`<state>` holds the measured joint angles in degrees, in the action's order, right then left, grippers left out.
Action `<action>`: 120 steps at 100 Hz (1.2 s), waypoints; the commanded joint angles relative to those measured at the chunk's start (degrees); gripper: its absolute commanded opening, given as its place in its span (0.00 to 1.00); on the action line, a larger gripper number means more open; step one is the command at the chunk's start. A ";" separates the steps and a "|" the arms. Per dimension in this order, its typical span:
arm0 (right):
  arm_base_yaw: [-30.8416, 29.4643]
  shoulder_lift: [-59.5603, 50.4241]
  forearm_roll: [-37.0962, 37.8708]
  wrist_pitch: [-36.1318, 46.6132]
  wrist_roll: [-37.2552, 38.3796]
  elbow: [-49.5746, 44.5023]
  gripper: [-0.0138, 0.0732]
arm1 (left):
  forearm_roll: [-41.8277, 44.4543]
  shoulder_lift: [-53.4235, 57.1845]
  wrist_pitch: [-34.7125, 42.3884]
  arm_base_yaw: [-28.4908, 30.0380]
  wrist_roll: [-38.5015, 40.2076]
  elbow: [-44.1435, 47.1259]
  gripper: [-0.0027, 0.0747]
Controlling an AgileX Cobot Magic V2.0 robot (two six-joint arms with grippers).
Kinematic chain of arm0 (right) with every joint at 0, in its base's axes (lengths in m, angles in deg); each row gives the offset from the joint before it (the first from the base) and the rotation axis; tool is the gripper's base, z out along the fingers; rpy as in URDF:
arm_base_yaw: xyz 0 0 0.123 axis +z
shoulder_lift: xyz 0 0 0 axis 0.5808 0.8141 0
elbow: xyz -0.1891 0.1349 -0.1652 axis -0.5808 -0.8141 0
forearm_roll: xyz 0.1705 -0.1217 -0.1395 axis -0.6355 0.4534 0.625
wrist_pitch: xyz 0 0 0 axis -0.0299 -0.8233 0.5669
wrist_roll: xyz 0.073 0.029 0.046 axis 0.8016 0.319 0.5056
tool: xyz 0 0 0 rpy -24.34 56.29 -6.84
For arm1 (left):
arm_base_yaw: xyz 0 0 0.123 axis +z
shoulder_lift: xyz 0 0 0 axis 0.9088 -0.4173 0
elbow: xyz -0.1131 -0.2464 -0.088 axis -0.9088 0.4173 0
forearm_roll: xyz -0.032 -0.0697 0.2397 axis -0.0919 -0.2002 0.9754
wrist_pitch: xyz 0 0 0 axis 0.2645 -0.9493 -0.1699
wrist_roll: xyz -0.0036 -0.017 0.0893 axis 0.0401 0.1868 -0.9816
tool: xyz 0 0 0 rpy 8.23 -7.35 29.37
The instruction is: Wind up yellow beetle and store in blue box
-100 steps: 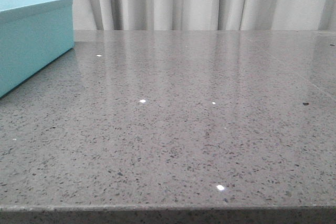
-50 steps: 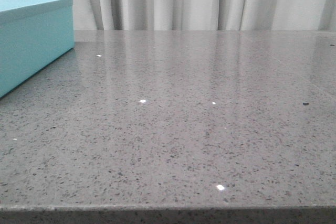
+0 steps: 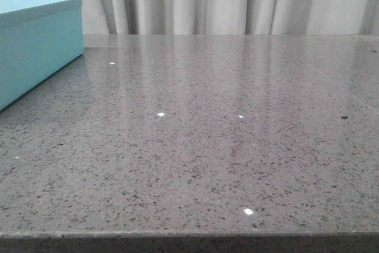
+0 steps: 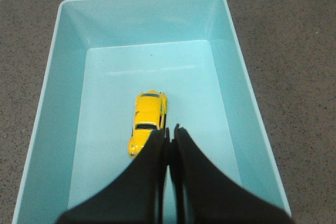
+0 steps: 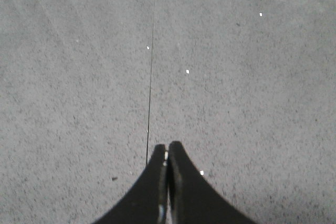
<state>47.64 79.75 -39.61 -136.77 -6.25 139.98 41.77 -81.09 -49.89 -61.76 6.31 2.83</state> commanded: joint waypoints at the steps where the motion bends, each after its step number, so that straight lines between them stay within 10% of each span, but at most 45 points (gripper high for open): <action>1: -0.01 -2.30 1.18 5.00 -0.54 -2.05 0.08 | -1.43 4.50 7.04 -0.12 -0.15 3.24 0.01; 68: -0.01 -20.04 1.81 22.19 -0.54 -24.32 0.08 | -4.35 30.44 24.58 -0.12 -0.28 38.07 0.01; 120: -0.01 -21.09 1.86 24.28 -0.54 -25.93 0.08 | -5.03 33.50 24.63 -0.12 -0.28 40.85 0.01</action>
<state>47.64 58.16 -38.91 -117.17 -6.34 112.70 37.97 -47.32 -29.80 -61.76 6.18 45.22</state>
